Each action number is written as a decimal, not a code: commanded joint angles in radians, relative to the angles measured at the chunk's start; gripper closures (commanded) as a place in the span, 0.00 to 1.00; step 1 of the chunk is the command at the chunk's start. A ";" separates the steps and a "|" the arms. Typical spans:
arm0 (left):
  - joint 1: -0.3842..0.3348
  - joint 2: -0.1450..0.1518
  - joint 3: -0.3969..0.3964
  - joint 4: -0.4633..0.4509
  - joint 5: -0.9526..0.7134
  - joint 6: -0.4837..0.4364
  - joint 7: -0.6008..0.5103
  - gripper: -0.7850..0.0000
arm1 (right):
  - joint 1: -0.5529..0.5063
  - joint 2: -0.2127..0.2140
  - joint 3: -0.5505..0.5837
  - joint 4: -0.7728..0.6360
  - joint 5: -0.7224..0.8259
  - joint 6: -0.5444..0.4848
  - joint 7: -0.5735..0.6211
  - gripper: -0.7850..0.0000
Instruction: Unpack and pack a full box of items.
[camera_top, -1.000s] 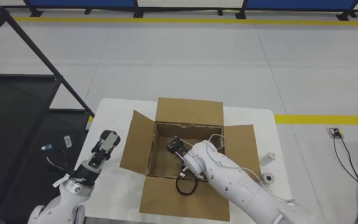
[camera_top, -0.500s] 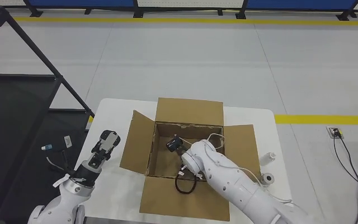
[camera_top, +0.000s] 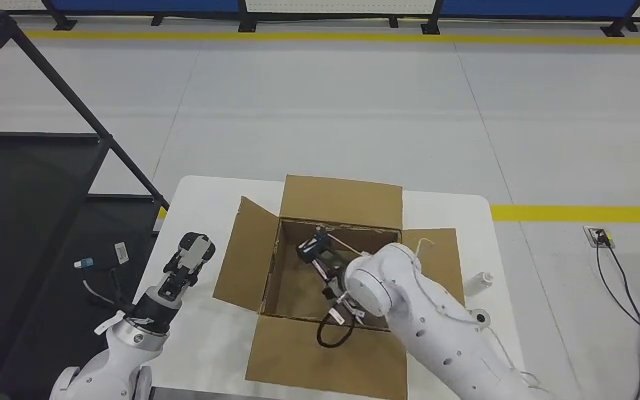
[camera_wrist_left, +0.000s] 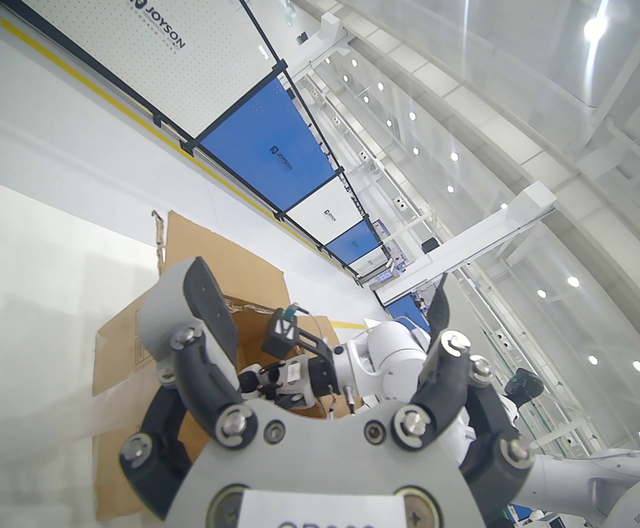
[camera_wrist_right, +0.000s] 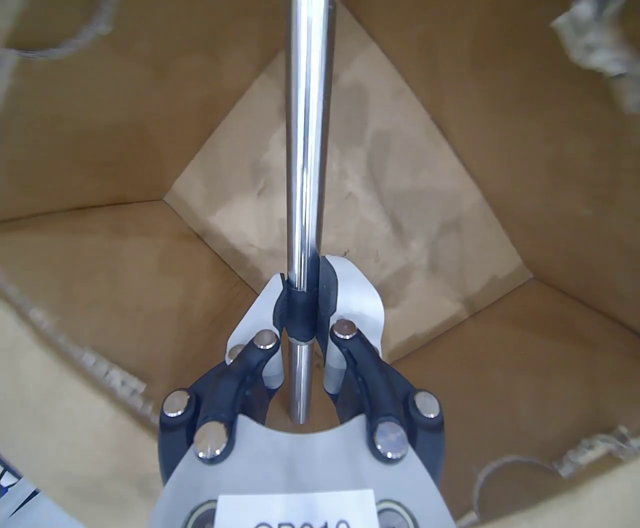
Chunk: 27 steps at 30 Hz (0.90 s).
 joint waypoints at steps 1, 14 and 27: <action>0.000 0.000 0.000 0.000 0.000 0.000 0.000 0.00 | -0.063 0.020 0.064 -0.119 -0.024 -0.009 0.002 1.00; 0.000 0.000 0.000 0.000 0.000 0.000 0.000 0.00 | -0.513 0.110 0.526 -0.710 -0.167 0.032 0.001 1.00; 0.000 0.000 0.000 0.000 0.000 0.000 0.000 0.00 | -0.707 0.129 0.714 -0.680 -0.086 0.062 0.013 1.00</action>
